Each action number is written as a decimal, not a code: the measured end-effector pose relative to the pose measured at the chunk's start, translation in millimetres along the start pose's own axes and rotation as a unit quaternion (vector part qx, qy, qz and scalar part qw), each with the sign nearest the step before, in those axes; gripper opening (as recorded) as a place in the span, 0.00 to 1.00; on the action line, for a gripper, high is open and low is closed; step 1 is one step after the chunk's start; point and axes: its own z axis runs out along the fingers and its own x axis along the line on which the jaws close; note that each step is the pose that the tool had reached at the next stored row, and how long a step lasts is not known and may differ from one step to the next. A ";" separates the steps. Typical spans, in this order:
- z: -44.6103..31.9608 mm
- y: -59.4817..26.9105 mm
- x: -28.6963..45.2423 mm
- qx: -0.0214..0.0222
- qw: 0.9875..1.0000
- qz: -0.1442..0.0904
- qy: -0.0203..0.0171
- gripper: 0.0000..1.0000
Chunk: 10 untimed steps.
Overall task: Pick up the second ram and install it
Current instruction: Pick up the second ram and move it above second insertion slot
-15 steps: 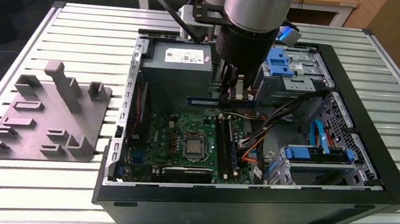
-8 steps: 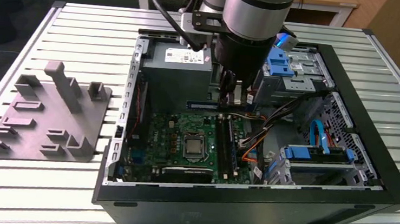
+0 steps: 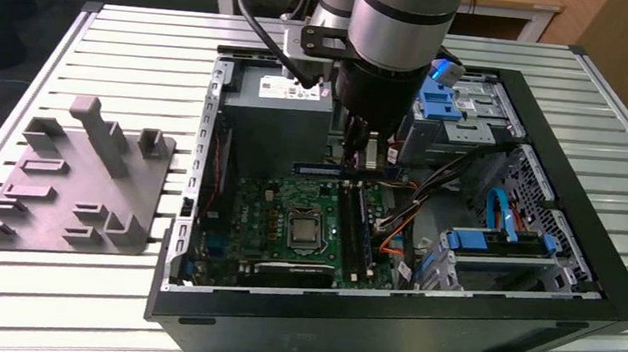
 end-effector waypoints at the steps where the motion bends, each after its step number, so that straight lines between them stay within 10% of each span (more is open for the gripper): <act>1: 0.0 0.0 0.0 0.000 1.000 0.000 0.000 0.14; 10: 2.7 1.8 0.9 0.000 1.000 0.000 0.000 0.14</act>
